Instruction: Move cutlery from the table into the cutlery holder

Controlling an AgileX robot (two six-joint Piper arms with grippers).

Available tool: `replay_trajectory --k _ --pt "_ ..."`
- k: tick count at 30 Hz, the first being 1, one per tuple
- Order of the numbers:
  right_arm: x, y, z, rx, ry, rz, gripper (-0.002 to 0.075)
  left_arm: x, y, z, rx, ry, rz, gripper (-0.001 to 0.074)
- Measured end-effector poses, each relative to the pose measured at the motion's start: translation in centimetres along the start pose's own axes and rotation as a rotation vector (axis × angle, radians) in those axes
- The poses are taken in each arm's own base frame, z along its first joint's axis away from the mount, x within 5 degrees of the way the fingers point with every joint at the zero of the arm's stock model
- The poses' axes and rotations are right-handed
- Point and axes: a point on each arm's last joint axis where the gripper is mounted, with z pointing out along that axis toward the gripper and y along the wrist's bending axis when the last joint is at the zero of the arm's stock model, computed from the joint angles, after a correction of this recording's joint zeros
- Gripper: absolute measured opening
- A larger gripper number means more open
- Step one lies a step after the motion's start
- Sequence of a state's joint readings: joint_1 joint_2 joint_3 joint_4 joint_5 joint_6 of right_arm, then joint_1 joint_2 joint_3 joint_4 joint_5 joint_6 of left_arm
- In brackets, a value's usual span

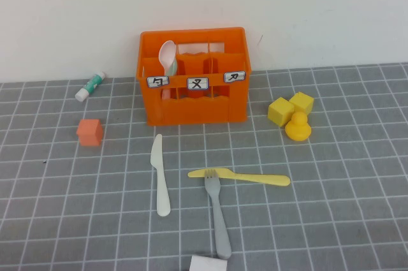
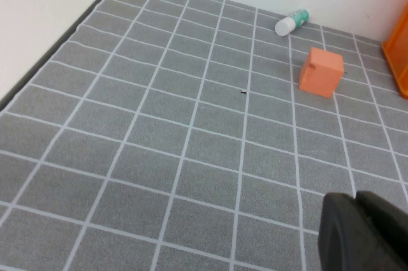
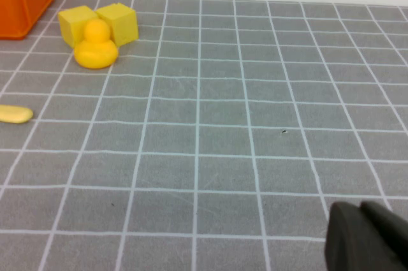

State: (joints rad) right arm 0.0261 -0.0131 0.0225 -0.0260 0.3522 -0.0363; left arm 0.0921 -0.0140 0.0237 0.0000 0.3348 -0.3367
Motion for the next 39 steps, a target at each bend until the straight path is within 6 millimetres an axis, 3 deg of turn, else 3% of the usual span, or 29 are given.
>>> replay_trajectory --k 39 --pt "0.00 0.00 0.00 0.000 0.000 0.000 -0.0003 -0.03 0.07 0.00 -0.008 -0.003 0.033 -0.0001"
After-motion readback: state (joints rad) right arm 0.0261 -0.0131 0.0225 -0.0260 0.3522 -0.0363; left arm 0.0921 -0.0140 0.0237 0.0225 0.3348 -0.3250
